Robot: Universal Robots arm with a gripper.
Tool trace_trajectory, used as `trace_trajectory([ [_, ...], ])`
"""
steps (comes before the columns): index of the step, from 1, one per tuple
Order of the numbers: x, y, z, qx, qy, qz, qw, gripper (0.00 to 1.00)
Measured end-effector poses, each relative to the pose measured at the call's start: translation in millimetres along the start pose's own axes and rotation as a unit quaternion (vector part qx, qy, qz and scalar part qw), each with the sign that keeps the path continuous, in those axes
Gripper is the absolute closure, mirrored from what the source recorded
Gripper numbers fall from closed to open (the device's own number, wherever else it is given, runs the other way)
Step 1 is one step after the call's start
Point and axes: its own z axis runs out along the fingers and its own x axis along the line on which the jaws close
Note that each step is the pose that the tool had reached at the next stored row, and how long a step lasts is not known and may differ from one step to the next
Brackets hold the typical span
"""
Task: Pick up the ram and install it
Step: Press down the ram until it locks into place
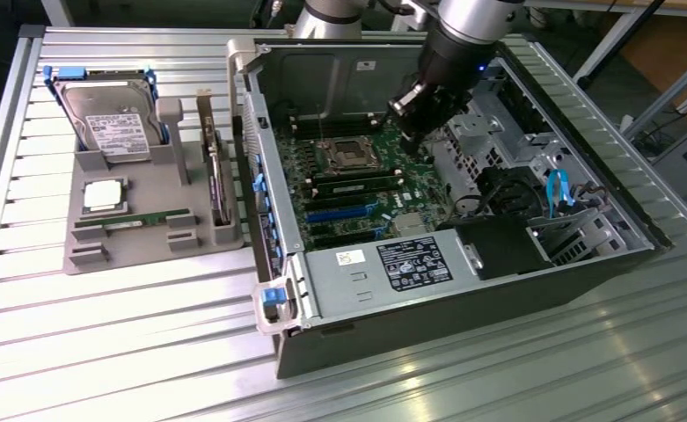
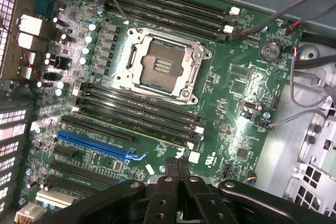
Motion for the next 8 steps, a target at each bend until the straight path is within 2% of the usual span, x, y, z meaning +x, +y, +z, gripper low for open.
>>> trace_trajectory([
  [3, 0.0, 0.0, 0.2, -0.0012, 0.0006, 0.029, 0.9996, 0.9],
  [8, 0.0, 0.0, 0.5, -0.0033, 0.0017, 0.078, 0.9969, 0.9],
])
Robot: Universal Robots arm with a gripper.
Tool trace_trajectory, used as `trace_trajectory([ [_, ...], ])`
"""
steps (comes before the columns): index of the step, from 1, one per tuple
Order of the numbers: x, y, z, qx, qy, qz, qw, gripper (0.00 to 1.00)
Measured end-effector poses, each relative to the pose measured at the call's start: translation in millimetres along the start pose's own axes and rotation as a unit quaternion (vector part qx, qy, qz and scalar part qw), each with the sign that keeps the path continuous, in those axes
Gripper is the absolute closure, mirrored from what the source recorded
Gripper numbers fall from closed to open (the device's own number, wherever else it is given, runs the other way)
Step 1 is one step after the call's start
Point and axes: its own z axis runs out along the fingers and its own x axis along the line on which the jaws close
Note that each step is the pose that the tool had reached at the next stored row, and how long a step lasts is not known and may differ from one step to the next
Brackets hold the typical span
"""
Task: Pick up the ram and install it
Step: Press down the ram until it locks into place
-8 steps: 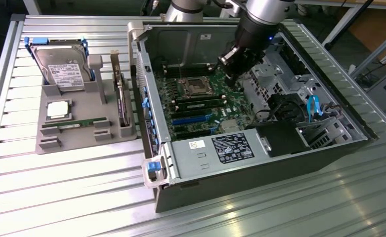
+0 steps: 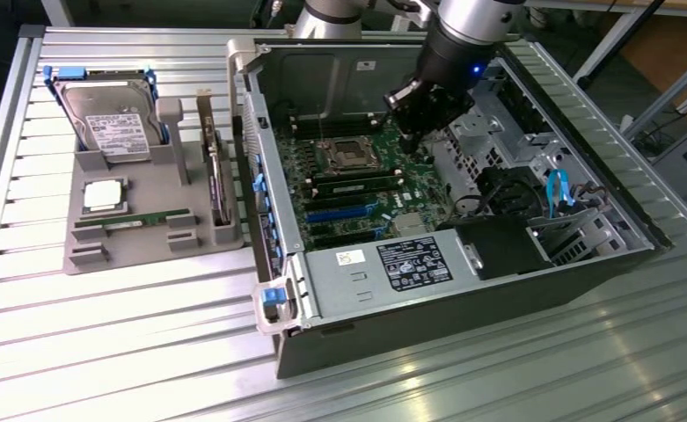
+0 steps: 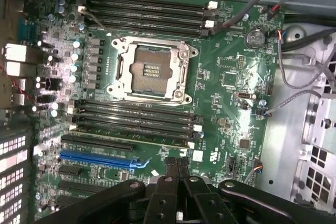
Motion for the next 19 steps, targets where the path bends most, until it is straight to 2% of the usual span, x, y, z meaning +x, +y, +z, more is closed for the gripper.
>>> trace_trajectory([
  [5, 0.0, 0.0, 0.2, -0.0015, 0.0007, 0.033, 0.9995, 0.9],
  [9, 0.0, 0.0, 0.4, -0.0026, 0.0012, 0.056, 0.9984, 0.9],
  [14, 0.0, 0.0, 0.6, -0.0042, 0.002, 0.092, 0.9957, 0.9],
  [15, 0.0, 0.0, 0.7, -0.005, 0.0024, 0.11, 0.994, 0.9],
  [16, 0.0, 0.0, 0.7, -0.0052, 0.0025, 0.114, 0.9935, 0.9],
  [19, -0.1, 0.0, 0.7, -0.0053, 0.0025, 0.114, 0.9935, 0.9],
])
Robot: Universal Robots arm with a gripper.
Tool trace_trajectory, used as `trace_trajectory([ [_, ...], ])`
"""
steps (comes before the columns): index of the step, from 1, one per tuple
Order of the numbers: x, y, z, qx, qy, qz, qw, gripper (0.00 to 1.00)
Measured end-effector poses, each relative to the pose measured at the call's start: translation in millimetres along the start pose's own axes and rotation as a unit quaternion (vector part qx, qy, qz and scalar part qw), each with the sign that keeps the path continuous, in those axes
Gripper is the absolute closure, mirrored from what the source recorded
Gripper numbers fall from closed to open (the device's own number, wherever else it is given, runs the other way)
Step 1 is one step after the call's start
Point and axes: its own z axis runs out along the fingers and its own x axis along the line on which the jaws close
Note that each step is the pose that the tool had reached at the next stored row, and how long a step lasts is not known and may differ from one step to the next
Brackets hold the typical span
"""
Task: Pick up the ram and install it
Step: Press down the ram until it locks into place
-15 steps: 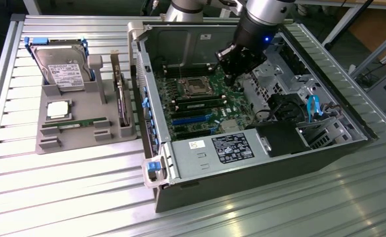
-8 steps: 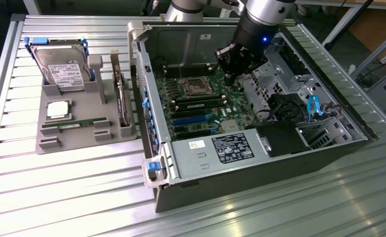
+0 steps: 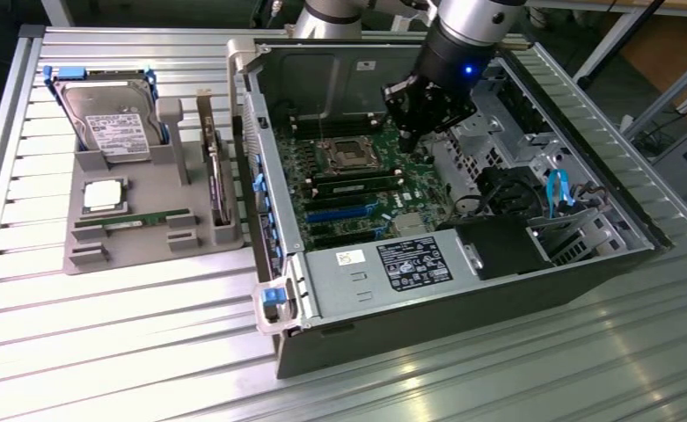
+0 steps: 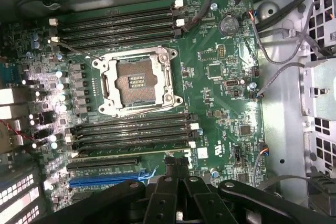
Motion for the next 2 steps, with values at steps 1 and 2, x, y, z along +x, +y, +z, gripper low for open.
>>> trace_trajectory([
  [1, 0.0, 0.0, 0.0, 0.0, 0.0, 0.0, 1.0, 0.9],
  [2, 0.0, 0.0, 0.0, 0.0, 0.0, 0.0, 1.0, 0.9],
])
